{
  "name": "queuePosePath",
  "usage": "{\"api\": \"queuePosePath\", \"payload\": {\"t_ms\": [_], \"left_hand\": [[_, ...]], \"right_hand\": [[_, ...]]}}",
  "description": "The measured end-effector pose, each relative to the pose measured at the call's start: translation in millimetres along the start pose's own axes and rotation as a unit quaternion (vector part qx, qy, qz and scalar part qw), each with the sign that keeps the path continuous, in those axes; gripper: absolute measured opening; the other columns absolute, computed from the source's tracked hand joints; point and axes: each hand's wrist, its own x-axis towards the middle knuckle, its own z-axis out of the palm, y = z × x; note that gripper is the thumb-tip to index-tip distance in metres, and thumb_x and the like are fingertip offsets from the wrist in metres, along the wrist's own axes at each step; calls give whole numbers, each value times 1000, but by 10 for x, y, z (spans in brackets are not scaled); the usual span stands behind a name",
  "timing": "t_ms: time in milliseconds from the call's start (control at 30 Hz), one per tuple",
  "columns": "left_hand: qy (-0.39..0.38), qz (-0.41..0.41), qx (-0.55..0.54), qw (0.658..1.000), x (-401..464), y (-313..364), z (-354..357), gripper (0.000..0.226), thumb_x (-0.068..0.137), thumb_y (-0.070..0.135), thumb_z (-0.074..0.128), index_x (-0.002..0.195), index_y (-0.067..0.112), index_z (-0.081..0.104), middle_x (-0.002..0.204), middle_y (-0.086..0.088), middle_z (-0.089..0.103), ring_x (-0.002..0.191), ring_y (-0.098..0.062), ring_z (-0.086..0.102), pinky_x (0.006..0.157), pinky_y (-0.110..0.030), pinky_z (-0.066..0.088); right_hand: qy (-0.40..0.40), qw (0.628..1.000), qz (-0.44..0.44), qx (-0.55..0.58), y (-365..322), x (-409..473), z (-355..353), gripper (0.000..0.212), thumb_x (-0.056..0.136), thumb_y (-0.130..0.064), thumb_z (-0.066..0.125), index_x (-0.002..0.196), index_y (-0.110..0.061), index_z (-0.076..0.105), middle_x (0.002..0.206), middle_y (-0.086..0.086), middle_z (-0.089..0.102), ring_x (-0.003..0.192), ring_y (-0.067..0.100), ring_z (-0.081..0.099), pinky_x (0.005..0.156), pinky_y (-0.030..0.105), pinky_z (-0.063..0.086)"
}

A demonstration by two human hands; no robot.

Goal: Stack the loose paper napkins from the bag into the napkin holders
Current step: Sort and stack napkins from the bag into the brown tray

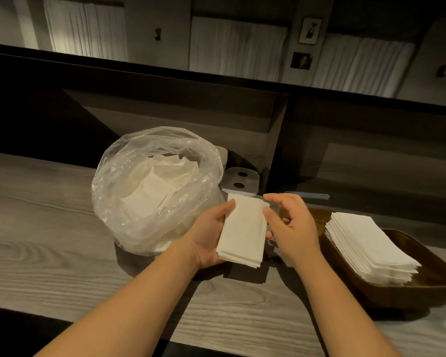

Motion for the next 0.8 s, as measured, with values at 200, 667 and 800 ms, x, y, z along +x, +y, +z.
{"api": "queuePosePath", "payload": {"t_ms": [200, 667, 800], "left_hand": [[4, -1, 42, 999, 3, -23, -6, 53, 89, 56, 51, 128, 19, 57, 118, -23, 67, 104, -39, 66, 103, -51, 44], [-7, 2, 195, 981, 18, -48, -51, 56, 80, 15, 71, 132, 9, 51, 116, -22, 69, 106, -32, 68, 96, -46, 52], [-32, 0, 223, 974, 24, -63, -74, 52, 83, 9, 65, 133, 9, 50, 119, -23, 67, 110, -33, 66, 100, -49, 50]], "right_hand": [[-16, 992, 71, 102, -41, -15, -5, 15, 87, -20, 71, 96, -30, 65, 114, -12, 56, 98, 10, 59, 56, 18, 56], [-82, 984, 114, 113, -68, -40, -15, 7, 93, -23, 64, 95, -29, 63, 93, -5, 66, 75, 9, 66, 57, 23, 56], [-116, 973, 129, 151, -84, -28, -14, 5, 94, -27, 63, 98, -28, 64, 94, -3, 67, 84, 12, 66, 63, 22, 53]]}}
